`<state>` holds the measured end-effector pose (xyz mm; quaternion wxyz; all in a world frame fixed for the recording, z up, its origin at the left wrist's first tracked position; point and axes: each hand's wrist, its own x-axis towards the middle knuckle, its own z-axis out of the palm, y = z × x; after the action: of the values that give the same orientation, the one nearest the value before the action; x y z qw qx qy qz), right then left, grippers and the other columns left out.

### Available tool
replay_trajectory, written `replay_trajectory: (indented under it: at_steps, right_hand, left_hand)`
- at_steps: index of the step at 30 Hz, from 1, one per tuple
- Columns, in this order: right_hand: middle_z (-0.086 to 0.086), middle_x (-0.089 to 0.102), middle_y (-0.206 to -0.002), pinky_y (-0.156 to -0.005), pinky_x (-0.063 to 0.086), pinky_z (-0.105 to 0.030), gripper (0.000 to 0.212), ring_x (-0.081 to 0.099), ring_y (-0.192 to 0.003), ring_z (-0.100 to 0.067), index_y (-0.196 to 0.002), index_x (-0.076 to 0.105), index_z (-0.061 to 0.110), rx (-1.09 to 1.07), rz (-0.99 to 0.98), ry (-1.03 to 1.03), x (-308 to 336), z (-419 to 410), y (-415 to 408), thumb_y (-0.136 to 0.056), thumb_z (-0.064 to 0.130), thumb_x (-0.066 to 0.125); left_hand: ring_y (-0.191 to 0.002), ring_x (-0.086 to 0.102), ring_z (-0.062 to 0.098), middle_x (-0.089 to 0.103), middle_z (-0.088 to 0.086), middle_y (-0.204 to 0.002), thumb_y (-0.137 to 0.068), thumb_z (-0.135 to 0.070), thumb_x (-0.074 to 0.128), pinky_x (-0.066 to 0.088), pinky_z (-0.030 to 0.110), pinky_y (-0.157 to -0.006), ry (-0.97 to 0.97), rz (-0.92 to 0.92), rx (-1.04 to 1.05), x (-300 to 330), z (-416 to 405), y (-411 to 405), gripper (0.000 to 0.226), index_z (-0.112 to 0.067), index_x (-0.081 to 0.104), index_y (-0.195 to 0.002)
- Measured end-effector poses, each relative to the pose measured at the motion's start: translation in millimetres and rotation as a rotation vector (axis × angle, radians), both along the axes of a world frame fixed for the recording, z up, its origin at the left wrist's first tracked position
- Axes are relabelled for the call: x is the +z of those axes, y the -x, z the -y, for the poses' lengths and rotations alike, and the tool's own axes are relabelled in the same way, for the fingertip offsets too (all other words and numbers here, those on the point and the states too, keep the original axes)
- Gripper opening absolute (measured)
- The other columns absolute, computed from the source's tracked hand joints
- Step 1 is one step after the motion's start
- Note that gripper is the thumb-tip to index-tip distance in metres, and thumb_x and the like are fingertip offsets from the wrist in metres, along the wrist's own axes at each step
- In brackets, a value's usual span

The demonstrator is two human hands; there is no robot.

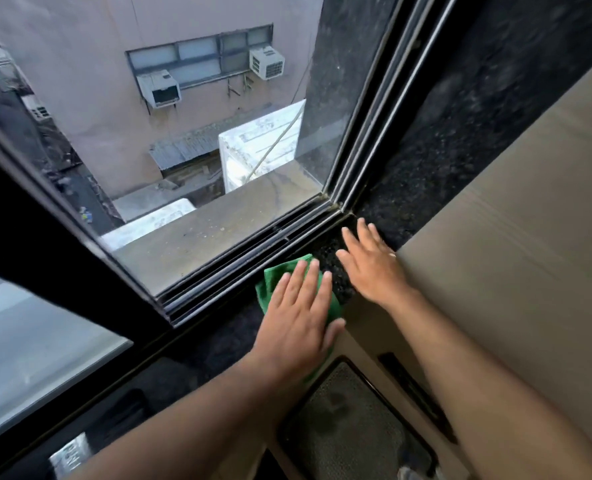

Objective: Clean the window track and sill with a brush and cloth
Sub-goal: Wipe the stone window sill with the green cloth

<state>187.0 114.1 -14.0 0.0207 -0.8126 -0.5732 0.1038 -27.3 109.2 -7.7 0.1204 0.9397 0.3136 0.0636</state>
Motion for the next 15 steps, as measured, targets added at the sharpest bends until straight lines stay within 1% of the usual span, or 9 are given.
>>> replay_trajectory:
  at_steps: [2,3,5,8,11,15]
  right_hand:
    - [-0.014,0.01,-0.165,-0.122,0.011,-0.047,0.06,0.006,-0.152,-0.031,-0.155,0.022,0.021,0.034,0.064,0.023,-11,0,4,-0.102,0.048,0.028]
    - [-0.012,0.009,-0.166,-0.122,0.009,-0.047,0.06,0.005,-0.152,-0.03,-0.156,0.019,0.022,0.027,0.077,0.023,-16,0,5,-0.102,0.049,0.025]
    - [-0.01,0.009,-0.166,-0.122,0.007,-0.047,0.061,0.005,-0.152,-0.029,-0.156,0.018,0.024,0.012,0.101,0.009,-21,1,6,-0.101,0.05,0.021]
    - [-0.011,0.012,-0.165,-0.121,0.008,-0.048,0.06,0.008,-0.151,-0.03,-0.156,0.021,0.023,0.019,0.115,-0.008,-24,2,4,-0.102,0.048,0.026]
    - [-0.013,0.014,-0.165,-0.12,0.011,-0.05,0.06,0.011,-0.151,-0.033,-0.155,0.023,0.02,0.034,0.12,-0.02,-24,1,5,-0.102,0.047,0.028]
    - [-0.016,0.02,-0.163,-0.119,0.015,-0.053,0.067,0.018,-0.149,-0.037,-0.153,0.029,0.018,0.004,0.093,-0.054,-24,4,5,-0.095,0.051,0.022]
  left_hand:
    - [-0.15,-0.01,0.03,0.0,0.012,-0.164,-0.099,-0.058,0.013,-0.005,0.046,-0.122,0.009,-0.095,0.059,-6,-11,-26,0.073,-0.013,0.007,-0.155]
    - [-0.15,-0.012,0.029,-0.001,0.01,-0.164,-0.099,-0.058,0.011,-0.006,0.046,-0.121,0.009,-0.123,0.08,-12,-15,-30,0.072,-0.014,0.006,-0.155]
    - [-0.15,-0.008,0.028,0.003,0.009,-0.164,-0.1,-0.055,0.01,-0.004,0.046,-0.122,-0.001,-0.118,0.098,-22,-16,-25,0.069,-0.014,0.009,-0.155]
    - [-0.151,0.0,0.028,0.011,0.01,-0.163,-0.101,-0.051,0.016,0.005,0.046,-0.122,0.0,-0.081,0.055,-25,-8,-6,0.066,-0.012,0.018,-0.154]
    - [-0.15,0.008,0.028,0.018,0.01,-0.162,-0.101,-0.05,0.023,0.014,0.047,-0.121,-0.01,-0.108,-0.007,-23,4,45,0.064,-0.012,0.024,-0.153]
    - [-0.151,0.004,0.028,0.013,0.009,-0.163,-0.101,-0.051,0.025,0.015,0.048,-0.119,-0.004,-0.199,-0.057,-24,32,122,0.066,-0.013,0.02,-0.154]
